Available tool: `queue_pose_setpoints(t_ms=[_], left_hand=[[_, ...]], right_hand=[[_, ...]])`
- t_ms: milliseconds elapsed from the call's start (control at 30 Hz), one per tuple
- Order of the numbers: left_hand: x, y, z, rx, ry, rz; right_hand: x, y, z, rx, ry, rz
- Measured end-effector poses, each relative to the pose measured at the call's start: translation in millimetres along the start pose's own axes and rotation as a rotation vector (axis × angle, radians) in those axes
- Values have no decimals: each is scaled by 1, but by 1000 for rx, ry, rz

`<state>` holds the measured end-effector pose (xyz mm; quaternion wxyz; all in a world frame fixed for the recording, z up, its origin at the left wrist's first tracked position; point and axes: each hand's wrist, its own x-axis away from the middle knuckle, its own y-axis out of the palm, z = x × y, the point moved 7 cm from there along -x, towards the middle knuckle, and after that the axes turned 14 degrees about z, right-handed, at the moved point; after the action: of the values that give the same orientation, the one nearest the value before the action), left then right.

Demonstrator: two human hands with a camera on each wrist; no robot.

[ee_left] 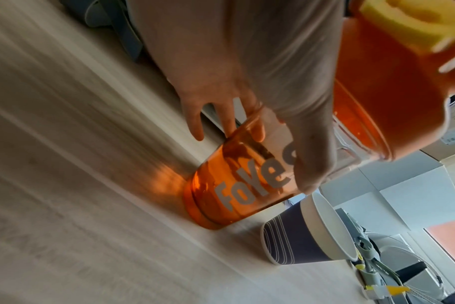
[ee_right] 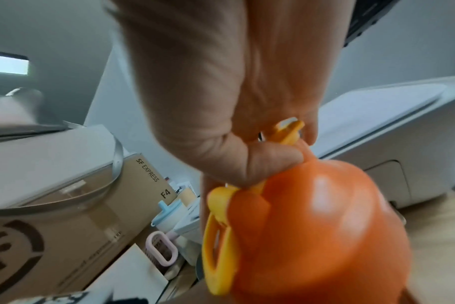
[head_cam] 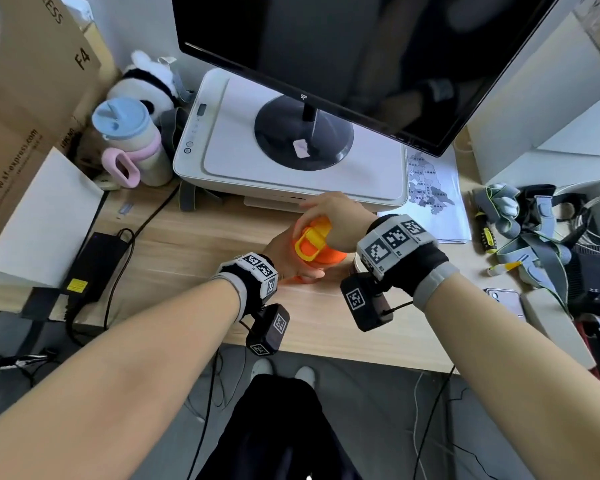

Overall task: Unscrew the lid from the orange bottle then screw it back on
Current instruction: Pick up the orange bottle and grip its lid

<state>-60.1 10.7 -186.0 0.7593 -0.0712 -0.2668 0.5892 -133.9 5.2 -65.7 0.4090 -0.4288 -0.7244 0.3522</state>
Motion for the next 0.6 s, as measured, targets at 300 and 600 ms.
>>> queue_pose_setpoints(t_ms=[300,600], left_hand=[[3,-4,10,88,80,1],[4,-7,14,121,83,-15]], right_hand=[[13,-20,25,85,419,252],[13,-34,21,-93,385,280]])
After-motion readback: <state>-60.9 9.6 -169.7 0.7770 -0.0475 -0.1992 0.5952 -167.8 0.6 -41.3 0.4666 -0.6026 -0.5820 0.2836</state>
